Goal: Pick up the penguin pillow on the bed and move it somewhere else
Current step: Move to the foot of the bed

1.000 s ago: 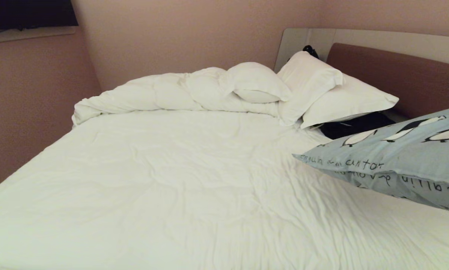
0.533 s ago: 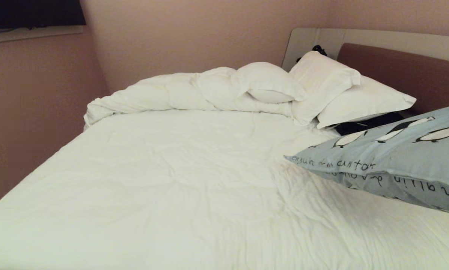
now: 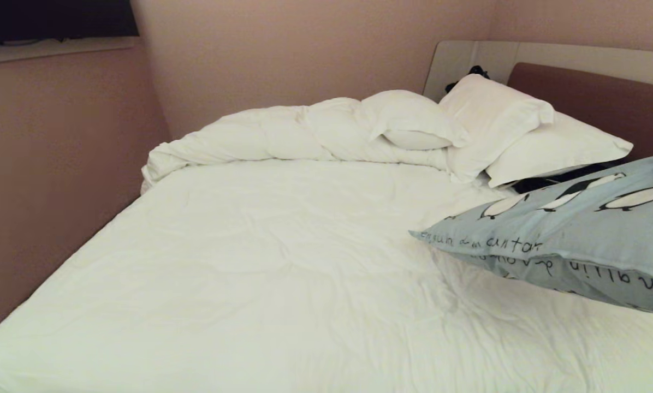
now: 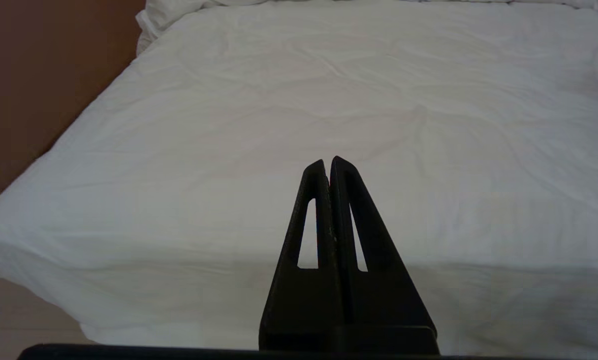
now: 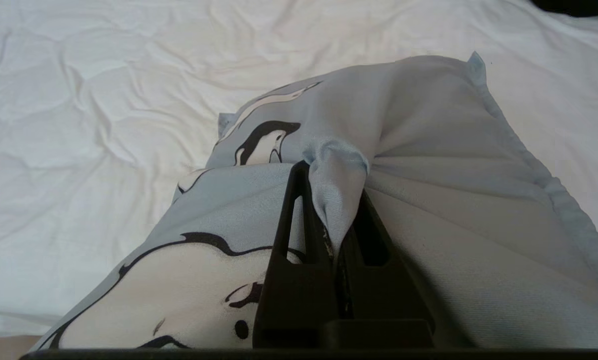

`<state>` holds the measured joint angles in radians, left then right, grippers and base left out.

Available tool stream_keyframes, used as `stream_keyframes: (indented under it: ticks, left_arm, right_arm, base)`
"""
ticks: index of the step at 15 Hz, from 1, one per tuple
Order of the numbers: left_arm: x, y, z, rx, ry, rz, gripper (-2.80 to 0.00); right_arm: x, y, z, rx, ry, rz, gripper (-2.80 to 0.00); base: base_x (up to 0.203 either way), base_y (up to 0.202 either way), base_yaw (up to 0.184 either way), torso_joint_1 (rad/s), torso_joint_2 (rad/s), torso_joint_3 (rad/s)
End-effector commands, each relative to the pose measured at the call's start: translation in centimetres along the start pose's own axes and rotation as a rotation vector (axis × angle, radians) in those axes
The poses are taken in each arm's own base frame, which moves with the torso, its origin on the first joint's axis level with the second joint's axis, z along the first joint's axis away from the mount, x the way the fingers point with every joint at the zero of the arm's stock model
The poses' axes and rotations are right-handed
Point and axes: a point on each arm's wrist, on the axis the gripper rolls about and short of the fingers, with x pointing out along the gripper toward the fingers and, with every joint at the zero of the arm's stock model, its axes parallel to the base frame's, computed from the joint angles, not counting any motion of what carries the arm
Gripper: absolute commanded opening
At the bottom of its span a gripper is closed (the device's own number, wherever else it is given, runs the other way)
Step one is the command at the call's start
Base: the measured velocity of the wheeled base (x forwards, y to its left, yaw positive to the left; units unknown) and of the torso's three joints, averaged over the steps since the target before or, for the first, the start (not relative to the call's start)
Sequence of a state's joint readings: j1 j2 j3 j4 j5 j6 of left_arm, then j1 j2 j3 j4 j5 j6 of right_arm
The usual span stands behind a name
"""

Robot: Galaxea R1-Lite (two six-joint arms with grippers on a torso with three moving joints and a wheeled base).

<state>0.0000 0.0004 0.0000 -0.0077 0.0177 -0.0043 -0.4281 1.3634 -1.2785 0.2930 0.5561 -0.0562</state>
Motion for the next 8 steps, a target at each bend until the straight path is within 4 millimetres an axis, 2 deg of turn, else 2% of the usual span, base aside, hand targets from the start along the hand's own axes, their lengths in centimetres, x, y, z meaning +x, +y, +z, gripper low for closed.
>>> stream_keyframes:
  ticks: [1, 8]
  left_arm:
    - [0.0, 0.0, 0.0, 0.0, 0.0, 0.001, -2.8]
    - [0.0, 0.0, 0.0, 0.0, 0.0, 0.001, -2.8]
  right_arm:
    - [0.07, 0.01, -0.01, 0.0, 0.002, 0.005, -2.8]
    - [0.09, 0.43, 0.07, -0.007, 0.0, 0.021, -2.8]
  base:
    - [0.0, 0.2, -0.001, 0.003, 0.0, 0.004]
    - [0.0, 0.196, -0.001, 0.002, 0.0, 0.002]
